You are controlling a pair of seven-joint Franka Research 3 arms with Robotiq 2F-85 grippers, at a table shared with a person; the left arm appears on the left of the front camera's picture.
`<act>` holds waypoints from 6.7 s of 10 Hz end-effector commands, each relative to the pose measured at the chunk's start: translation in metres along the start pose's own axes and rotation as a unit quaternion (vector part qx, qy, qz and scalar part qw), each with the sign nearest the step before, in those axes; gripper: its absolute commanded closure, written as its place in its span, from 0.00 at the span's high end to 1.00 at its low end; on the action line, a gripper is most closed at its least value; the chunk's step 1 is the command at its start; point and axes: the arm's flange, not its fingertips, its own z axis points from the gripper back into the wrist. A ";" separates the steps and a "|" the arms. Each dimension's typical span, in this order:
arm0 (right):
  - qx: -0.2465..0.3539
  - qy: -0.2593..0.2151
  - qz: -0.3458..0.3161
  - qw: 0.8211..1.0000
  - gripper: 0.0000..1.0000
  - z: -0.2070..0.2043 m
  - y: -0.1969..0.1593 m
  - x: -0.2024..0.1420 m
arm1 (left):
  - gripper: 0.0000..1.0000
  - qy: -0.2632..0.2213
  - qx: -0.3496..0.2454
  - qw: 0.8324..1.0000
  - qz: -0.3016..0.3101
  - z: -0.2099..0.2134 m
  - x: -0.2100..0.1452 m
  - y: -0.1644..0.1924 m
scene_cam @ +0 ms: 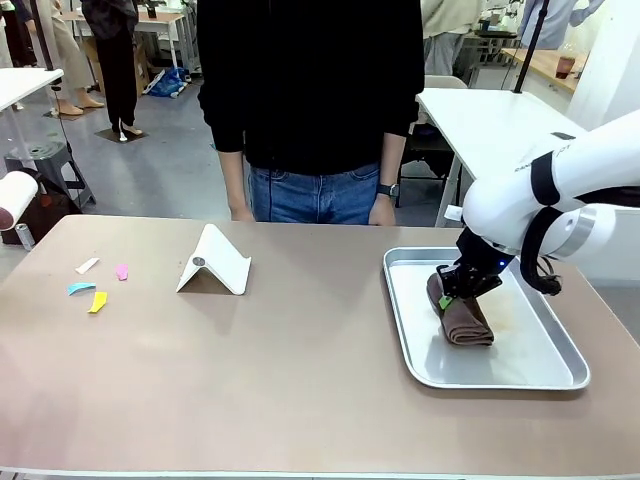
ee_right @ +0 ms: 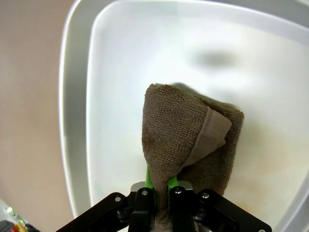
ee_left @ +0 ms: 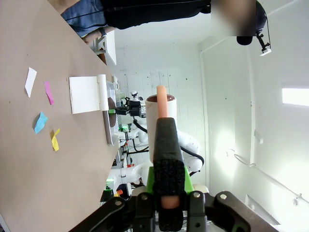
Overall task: Clean the surface of the table.
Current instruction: If a person points to the right, clean the right side of the table with your right hand, and if they point to the left, clean the left side with your left hand, then clean the area not pointed to by the person.
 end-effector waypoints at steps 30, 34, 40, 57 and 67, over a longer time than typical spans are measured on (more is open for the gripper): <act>0.602 -0.188 -0.141 0.763 0.10 0.159 -0.331 -0.141 | 0.00 0.000 -0.002 1.000 -0.009 -0.002 -0.005 -0.004; 0.596 -0.180 -0.162 0.766 0.10 0.154 -0.326 -0.135 | 0.00 0.000 -0.002 1.000 -0.009 -0.002 -0.005 -0.004; 0.596 -0.166 -0.154 0.771 0.10 0.154 -0.331 -0.139 | 0.00 0.000 -0.002 1.000 -0.009 -0.002 -0.005 -0.004; 0.596 -0.166 -0.154 0.771 0.10 0.154 -0.331 -0.139 | 0.22 0.007 0.255 0.967 0.021 -0.029 0.019 0.030; 0.596 -0.166 -0.154 0.771 0.10 0.154 -0.331 -0.139 | 0.22 -0.002 0.309 0.950 0.037 -0.015 0.028 0.045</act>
